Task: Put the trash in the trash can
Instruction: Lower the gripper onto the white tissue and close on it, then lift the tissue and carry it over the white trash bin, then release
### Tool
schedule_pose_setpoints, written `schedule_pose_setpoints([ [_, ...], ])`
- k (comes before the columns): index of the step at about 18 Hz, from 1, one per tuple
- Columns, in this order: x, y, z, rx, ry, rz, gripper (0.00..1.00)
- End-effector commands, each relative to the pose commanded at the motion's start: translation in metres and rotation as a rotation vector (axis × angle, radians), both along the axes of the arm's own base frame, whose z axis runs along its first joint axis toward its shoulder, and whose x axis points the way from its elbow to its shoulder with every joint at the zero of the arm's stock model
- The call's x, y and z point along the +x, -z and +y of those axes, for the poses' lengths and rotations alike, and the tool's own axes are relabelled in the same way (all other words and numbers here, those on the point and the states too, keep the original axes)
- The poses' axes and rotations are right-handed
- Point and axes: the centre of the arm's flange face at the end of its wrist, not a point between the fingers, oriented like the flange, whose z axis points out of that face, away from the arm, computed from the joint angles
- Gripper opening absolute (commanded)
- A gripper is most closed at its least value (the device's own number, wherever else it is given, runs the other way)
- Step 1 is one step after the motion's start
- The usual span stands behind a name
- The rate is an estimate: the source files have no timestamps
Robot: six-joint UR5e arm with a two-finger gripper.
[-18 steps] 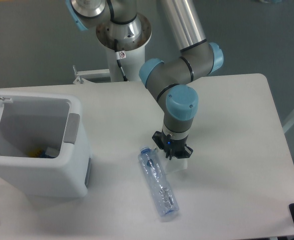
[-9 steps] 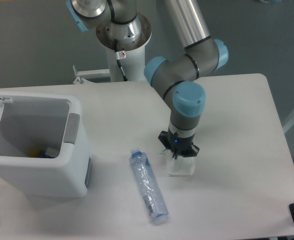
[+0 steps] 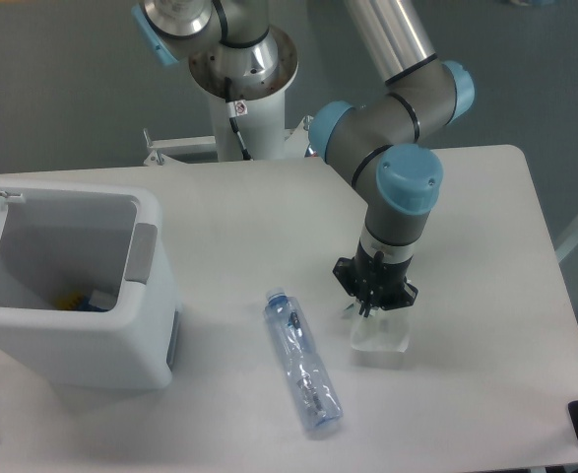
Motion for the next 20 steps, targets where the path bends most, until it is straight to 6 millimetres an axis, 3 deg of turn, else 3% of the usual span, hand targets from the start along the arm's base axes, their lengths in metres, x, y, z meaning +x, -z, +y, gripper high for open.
schedule_pose_setpoints([
  [9, -0.005, -0.05, 0.022, 0.171, -0.134, -0.075, 0.0],
  [14, 0.021, -0.097, 0.034, 0.26, -0.172, -0.105, 0.0],
  [20, 0.05, -0.161, 0.034, 0.363, -0.206, -0.116, 0.0],
])
